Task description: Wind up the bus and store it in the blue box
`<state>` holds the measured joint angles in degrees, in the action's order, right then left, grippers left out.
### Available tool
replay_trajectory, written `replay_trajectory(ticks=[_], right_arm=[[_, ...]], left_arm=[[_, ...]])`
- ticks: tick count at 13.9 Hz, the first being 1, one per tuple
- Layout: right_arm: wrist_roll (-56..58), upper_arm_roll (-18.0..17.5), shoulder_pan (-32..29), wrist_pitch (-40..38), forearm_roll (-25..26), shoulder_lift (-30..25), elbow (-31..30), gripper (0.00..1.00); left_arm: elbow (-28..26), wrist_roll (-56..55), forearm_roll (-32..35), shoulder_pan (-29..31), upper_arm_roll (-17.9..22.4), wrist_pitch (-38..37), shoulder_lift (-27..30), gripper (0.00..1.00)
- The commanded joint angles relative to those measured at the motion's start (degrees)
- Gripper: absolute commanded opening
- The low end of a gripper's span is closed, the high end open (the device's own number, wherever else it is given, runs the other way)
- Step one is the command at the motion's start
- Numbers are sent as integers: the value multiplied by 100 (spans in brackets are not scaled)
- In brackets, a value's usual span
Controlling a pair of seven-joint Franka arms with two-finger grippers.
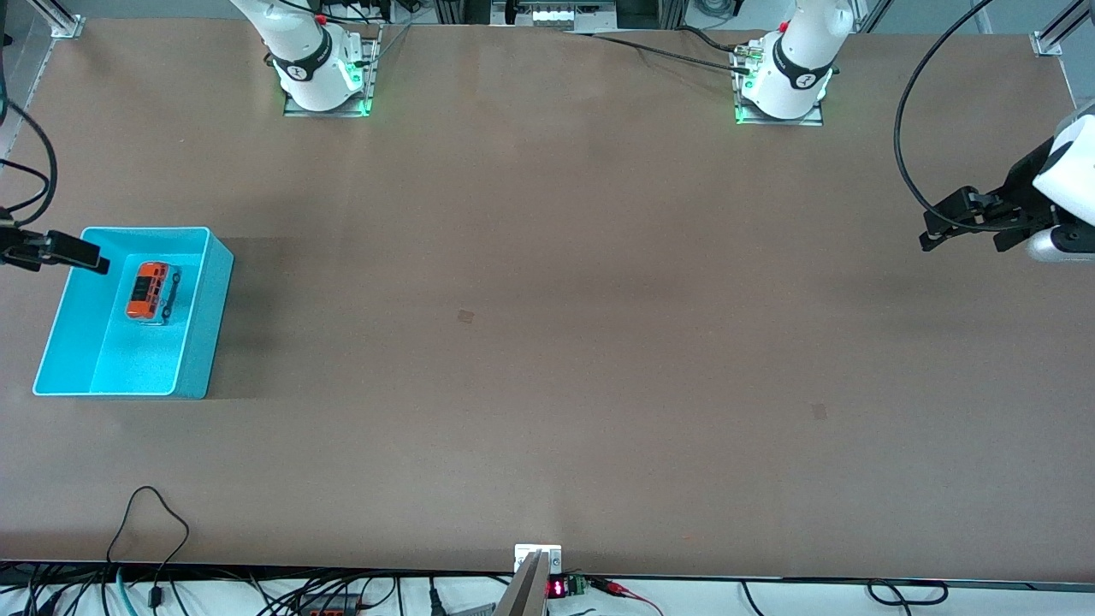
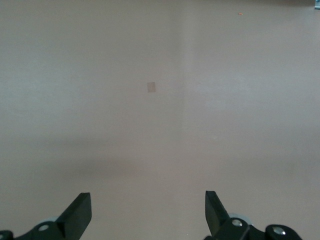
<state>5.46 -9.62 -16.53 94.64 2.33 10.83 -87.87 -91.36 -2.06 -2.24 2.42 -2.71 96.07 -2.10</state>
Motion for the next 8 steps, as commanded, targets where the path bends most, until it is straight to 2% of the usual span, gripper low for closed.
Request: replay_trajectory(ticks=[1,3,5,6,8], right_arm=[[-141,39,272,-488,-57,-177,165,100],[-159,267,536,-534,-329,-248,191,100],[-159,923,1201,-560,-339,-275,191,100],[-159,1058,1301,-569,-348,-292,165,100],[-150,1059,1293,-578,-339,-362,86,100]], left_arm=[[-5,21,48,48,-28,-97,61,100],[-5,30,65,48,-37,-97,61,100],[-14,30,48,48,-37,-97,61,100],[-14,74,48,48,-28,-97,61,100],[-14,319,39,57,-28,-97,61,100]])
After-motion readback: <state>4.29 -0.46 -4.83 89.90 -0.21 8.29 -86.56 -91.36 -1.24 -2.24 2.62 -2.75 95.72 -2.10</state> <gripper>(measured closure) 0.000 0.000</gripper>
